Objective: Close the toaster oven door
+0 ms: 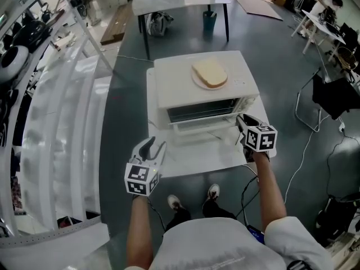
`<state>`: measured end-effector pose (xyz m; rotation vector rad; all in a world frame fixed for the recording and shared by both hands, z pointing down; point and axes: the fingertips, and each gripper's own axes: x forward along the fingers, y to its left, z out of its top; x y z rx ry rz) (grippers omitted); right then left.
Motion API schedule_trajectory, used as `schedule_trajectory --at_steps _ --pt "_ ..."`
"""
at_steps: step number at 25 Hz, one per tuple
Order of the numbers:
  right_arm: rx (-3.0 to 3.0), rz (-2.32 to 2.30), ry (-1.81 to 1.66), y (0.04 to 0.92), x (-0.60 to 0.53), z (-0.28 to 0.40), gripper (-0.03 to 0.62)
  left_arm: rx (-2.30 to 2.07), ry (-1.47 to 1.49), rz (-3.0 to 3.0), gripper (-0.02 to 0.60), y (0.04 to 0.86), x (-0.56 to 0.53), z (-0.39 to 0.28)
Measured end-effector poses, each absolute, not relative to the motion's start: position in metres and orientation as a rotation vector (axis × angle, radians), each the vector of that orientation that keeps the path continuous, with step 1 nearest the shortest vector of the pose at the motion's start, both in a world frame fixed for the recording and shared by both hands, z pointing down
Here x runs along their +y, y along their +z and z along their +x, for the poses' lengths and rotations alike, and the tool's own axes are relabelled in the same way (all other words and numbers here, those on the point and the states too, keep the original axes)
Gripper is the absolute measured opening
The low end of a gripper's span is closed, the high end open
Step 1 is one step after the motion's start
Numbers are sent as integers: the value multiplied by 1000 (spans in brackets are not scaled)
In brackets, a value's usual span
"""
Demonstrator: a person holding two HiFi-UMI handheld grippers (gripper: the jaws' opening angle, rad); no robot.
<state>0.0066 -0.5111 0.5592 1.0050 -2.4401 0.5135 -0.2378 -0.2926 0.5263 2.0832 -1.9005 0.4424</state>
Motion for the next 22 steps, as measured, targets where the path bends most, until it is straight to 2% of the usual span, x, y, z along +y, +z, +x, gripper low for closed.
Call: schedule_trajectory --at_steps 13,22 --pt "-2520 1093 402 535 -560 -22 114 -1919 448 2050 167 529 -290 -243" --pt "-2528 1086 289 530 -552 -20 115 -1939 450 2063 167 522 -289 -247"
